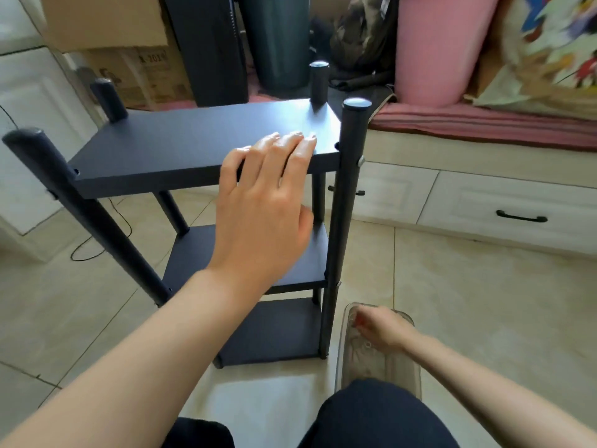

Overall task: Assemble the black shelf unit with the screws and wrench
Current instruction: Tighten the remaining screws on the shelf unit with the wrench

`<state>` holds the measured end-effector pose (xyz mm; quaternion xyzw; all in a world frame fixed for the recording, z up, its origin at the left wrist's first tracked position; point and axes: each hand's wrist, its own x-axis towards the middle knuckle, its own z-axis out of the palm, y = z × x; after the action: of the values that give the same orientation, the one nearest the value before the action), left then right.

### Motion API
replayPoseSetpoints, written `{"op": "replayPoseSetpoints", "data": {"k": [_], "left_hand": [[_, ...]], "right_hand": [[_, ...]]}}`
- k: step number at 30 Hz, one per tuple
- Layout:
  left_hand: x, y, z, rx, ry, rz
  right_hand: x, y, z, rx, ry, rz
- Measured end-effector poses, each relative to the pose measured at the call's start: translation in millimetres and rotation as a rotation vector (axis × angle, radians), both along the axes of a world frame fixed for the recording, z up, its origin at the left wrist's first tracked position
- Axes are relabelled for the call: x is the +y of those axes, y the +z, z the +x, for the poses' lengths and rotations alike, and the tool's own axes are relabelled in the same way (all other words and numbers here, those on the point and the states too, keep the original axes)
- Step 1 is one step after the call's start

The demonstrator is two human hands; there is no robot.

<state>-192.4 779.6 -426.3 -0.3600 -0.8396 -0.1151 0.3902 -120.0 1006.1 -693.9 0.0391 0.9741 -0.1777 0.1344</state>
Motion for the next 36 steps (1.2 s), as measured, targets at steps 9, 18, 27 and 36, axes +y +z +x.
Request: {"op": "replayPoseSetpoints", "data": {"k": [9, 18, 27, 36], "left_hand": [[-38, 7, 3, -0.104, -0.091, 0.094], [-122, 36, -18, 0.136, -0.072, 0.677], [-163, 5, -47, -0.859, 0.007, 1.043], [-166, -5, -39, -0.813, 0.017, 0.873]], "right_hand": [[-41, 173, 21, 0.349, 0.010, -0.238], [-114, 272, 8, 0.564, 0.066, -0.382], [-128, 280, -17, 0.695, 0.067, -0.357], [-110, 286, -45, 0.687, 0.054, -0.432]]}}
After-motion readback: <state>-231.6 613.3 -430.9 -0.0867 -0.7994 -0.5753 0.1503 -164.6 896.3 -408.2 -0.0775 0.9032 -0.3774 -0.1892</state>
